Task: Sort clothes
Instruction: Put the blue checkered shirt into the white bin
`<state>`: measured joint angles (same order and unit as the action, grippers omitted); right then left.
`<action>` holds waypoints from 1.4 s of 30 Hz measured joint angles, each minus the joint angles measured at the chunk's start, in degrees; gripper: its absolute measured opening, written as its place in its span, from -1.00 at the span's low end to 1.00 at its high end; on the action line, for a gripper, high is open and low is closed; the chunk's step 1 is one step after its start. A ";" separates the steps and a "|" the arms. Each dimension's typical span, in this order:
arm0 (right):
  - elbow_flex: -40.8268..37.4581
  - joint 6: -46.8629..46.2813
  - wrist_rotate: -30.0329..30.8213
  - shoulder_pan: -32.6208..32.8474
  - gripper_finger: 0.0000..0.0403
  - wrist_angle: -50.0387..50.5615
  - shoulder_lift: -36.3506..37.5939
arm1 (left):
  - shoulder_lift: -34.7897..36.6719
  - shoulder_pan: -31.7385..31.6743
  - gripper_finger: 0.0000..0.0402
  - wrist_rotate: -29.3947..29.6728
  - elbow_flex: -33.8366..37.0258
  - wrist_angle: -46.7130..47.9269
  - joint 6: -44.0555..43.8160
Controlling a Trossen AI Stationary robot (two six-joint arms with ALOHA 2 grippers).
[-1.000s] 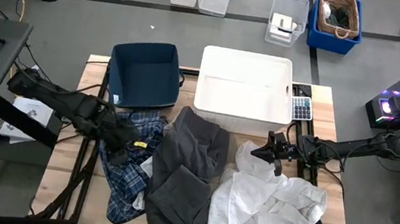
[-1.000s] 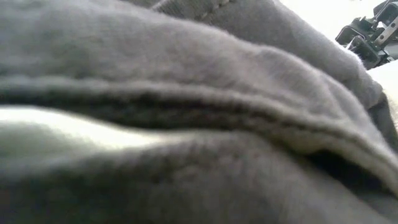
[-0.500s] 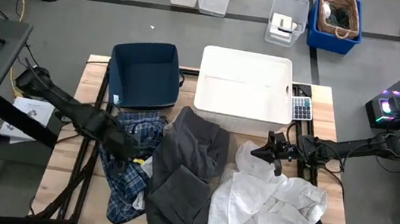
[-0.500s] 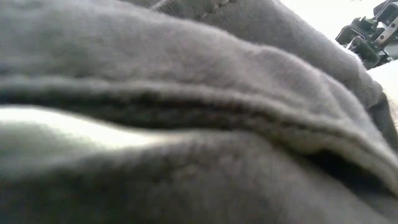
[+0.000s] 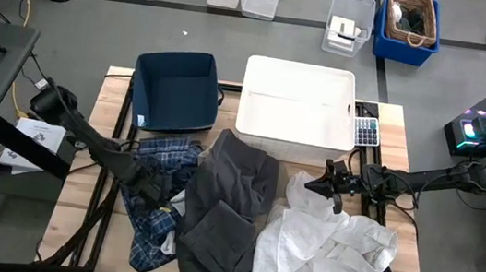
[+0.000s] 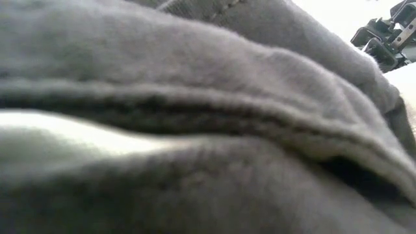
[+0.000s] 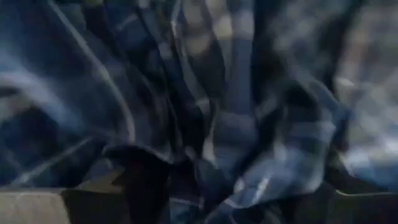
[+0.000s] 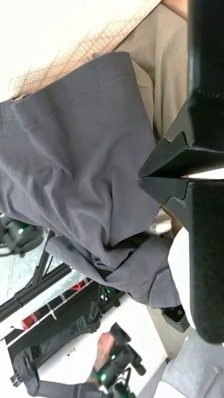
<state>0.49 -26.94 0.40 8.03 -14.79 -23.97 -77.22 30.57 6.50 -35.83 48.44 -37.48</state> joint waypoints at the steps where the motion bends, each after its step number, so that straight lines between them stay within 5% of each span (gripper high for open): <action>1: -0.02 0.00 0.00 0.00 -1.00 0.02 -0.02 | -0.64 -0.41 0.26 -0.53 1.38 -2.83 -0.57; 6: 0.00 0.00 0.00 0.00 -1.00 0.32 -0.02 | -1.63 -1.38 0.12 -0.78 4.24 -12.32 -2.14; 11: 0.00 0.00 -0.01 -0.01 -1.00 0.80 -0.02 | 1.77 -2.27 -0.78 -5.54 2.47 -11.24 -4.37; 16: -0.01 0.00 -0.02 -0.02 -1.00 1.34 -0.02 | 12.22 -4.21 -0.95 -9.08 -4.63 -0.16 -8.91; 20: 0.00 -0.01 -0.01 -0.01 -1.00 2.11 -0.02 | 21.90 -6.63 -0.97 -2.10 -17.45 11.43 -12.87; 25: 0.00 0.00 0.00 -0.01 -1.00 2.13 -0.04 | 26.13 -12.08 -0.98 14.23 -36.37 18.54 -12.55; 30: 0.00 0.00 0.00 0.00 -1.00 2.14 -0.04 | 21.70 -19.31 -0.99 24.59 -51.34 9.52 5.72; 36: -0.01 -0.01 0.00 -0.02 -1.00 2.13 -0.04 | 9.97 -27.67 -1.00 25.36 -64.06 -21.50 42.41; 39: -0.01 0.00 0.00 -0.02 -1.00 2.12 -0.04 | 3.27 -32.89 -1.00 20.61 -69.70 -38.85 56.32; 42: 0.00 0.00 0.00 0.00 -1.00 2.14 -0.04 | -4.06 -38.71 -1.00 10.46 -75.73 -49.72 58.17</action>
<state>0.49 -26.94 0.40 8.03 -12.65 -24.01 -81.28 -8.14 16.96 -111.56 -1.28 20.69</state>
